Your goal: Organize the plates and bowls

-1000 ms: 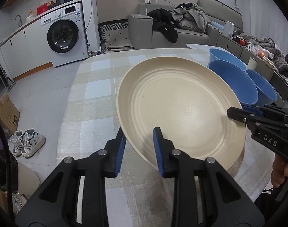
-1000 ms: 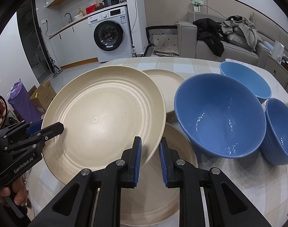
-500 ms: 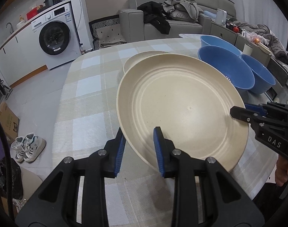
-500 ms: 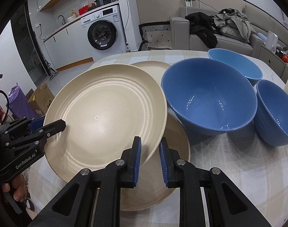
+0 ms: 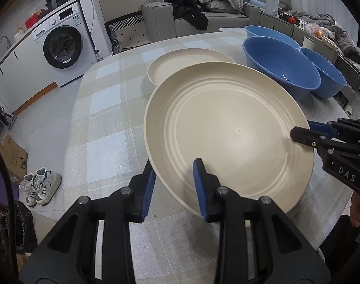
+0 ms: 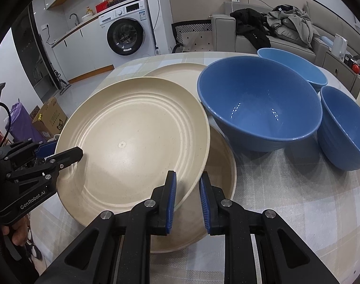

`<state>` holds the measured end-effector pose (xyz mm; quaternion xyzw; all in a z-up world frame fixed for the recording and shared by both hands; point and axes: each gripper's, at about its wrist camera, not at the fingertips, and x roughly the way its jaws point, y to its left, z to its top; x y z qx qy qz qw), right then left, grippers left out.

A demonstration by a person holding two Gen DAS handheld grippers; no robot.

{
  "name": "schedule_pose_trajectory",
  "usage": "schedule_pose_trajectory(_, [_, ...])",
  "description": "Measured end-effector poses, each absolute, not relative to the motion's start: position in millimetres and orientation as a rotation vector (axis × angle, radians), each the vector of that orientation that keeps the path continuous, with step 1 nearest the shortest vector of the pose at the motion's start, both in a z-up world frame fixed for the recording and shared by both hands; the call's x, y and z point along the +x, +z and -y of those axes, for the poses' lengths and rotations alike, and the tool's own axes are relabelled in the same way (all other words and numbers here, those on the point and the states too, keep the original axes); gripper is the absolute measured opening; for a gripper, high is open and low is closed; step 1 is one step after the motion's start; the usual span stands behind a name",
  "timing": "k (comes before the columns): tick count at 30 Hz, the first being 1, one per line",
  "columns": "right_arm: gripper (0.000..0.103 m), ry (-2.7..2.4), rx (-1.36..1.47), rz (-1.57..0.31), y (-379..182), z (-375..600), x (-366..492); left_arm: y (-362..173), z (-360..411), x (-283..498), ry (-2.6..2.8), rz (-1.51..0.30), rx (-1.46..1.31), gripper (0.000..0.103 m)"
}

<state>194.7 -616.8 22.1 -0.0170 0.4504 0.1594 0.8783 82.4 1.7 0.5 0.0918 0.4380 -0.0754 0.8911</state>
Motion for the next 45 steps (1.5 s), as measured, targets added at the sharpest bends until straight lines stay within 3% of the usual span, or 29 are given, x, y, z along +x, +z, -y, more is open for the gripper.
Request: schedule_pose_trajectory(45, [0.023,0.259,-0.093,-0.962,7,620,183,-31,29,85,-0.21,-0.983,0.328,0.036])
